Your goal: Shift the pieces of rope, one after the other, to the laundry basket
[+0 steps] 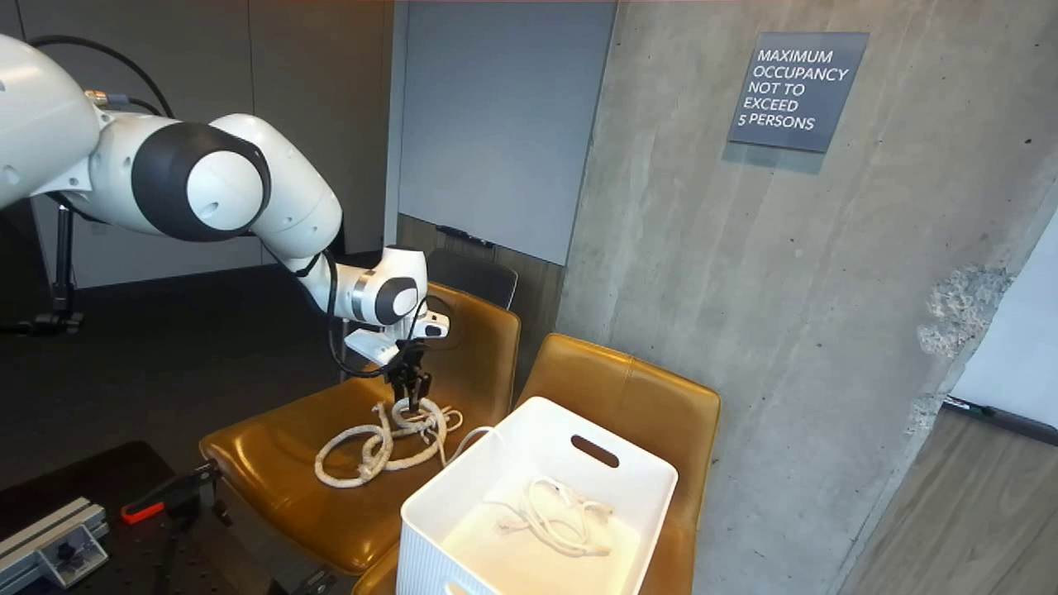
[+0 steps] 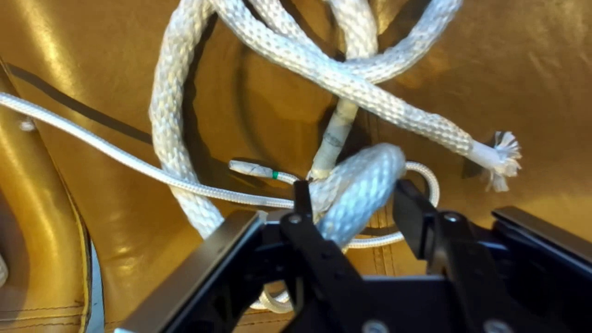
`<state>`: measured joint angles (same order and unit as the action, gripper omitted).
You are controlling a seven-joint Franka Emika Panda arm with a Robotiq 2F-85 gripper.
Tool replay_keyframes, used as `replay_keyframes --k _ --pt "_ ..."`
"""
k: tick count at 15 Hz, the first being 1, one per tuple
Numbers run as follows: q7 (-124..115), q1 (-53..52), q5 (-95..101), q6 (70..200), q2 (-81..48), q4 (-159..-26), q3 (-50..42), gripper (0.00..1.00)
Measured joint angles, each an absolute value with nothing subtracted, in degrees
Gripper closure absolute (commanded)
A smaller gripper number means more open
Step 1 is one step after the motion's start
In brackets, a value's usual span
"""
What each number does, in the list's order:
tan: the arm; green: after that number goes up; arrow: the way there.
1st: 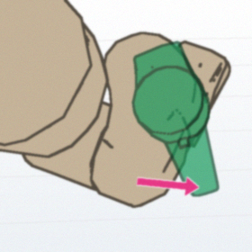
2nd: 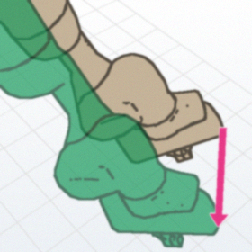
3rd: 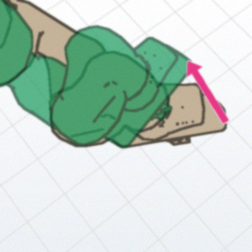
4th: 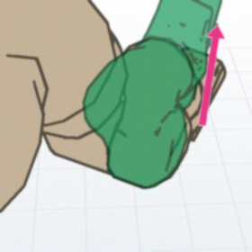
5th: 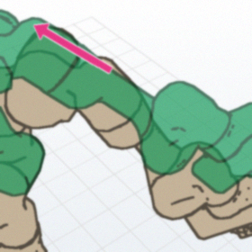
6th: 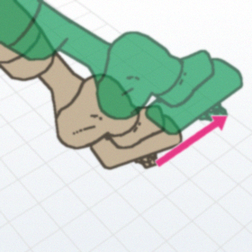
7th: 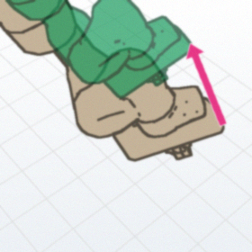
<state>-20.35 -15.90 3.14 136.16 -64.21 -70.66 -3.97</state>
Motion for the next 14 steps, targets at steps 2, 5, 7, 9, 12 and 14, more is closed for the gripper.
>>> replay_keyframes --k 2,5,7,9,12,14 --pt "-20.94 -15.77 3.14 134.06 -64.43 -68.93 -4.16 0.95" --pt "-21.52 -15.19 3.14 131.40 -64.53 -66.77 -4.39 1.00" --pt "-21.83 -14.90 3.14 130.04 -64.54 -65.61 -4.50 0.97" --pt "-22.51 -14.96 3.17 129.32 -64.37 -64.78 -4.55 0.97" --pt "-24.37 -15.22 3.19 128.90 -62.02 -64.69 -4.79 0.97" --pt "-25.55 -15.37 3.52 126.03 -58.34 -64.83 -5.83 0.97"
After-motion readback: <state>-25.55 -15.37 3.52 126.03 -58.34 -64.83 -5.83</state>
